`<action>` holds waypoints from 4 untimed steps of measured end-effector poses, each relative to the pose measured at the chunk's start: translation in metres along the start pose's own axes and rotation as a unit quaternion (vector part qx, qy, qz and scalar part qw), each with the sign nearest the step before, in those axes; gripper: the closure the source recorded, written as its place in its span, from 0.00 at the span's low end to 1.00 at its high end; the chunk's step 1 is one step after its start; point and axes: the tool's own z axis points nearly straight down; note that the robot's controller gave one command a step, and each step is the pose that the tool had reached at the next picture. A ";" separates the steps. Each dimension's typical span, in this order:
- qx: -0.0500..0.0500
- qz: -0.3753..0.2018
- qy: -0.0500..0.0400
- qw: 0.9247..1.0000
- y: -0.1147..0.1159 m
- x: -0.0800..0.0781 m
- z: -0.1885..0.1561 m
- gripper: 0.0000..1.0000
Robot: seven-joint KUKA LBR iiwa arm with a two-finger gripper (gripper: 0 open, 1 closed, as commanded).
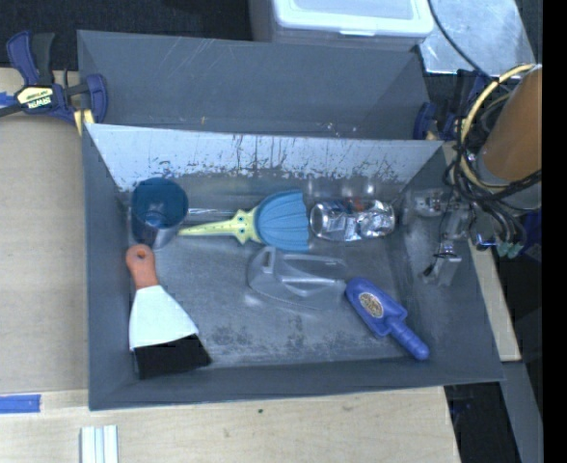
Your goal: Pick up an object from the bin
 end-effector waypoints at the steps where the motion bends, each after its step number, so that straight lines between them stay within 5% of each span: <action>1: 0.001 -0.002 -0.004 1.000 0.001 -0.002 -0.004 0.00; 2: 0.003 -0.026 -0.009 1.000 0.042 -0.056 0.093 0.00; 3: 0.002 -0.024 -0.009 1.000 0.075 -0.056 0.048 0.00; 4: 0.003 0.042 -0.009 0.999 0.117 -0.046 0.068 0.00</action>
Offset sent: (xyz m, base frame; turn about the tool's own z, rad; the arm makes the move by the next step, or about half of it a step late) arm 0.0525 0.0444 -0.0982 -0.0537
